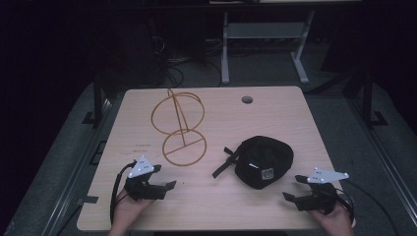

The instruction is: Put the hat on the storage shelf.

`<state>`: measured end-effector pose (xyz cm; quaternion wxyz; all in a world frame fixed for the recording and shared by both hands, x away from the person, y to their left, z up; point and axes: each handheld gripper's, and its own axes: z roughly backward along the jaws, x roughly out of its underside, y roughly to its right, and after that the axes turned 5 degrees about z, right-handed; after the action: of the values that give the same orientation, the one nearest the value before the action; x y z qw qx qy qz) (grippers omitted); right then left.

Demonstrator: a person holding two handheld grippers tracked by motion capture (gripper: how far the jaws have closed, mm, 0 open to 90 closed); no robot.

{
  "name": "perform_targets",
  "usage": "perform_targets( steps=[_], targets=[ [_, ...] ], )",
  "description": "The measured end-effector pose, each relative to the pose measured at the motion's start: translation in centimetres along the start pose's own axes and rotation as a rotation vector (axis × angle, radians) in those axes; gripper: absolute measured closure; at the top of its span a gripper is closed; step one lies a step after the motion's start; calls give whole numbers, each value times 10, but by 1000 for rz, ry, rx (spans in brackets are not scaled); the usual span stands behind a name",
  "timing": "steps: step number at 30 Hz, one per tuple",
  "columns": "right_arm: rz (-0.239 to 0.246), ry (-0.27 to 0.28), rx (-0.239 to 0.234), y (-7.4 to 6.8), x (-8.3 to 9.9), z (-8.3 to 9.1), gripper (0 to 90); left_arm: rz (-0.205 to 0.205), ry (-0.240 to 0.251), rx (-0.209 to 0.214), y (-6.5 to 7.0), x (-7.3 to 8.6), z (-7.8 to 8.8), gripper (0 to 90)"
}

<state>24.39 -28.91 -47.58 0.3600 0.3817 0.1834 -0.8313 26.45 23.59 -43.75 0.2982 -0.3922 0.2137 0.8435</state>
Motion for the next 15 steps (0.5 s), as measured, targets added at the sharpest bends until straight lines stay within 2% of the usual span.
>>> perform_targets(
  steps=[4, 9, 15],
  targets=[
    [-6, 14, 3, 0, 1, 4, 171, -21, 1, 2, 2, -3, 0, 180],
    [-4, 9, -1, 1, 1, 3, 165, -25, -1, 12, 6, -5, -1, 179],
    [-7, 26, 0, -1, 0, 6, 164, -49, 15, 48, 17, -13, -4, 180]
  ],
)
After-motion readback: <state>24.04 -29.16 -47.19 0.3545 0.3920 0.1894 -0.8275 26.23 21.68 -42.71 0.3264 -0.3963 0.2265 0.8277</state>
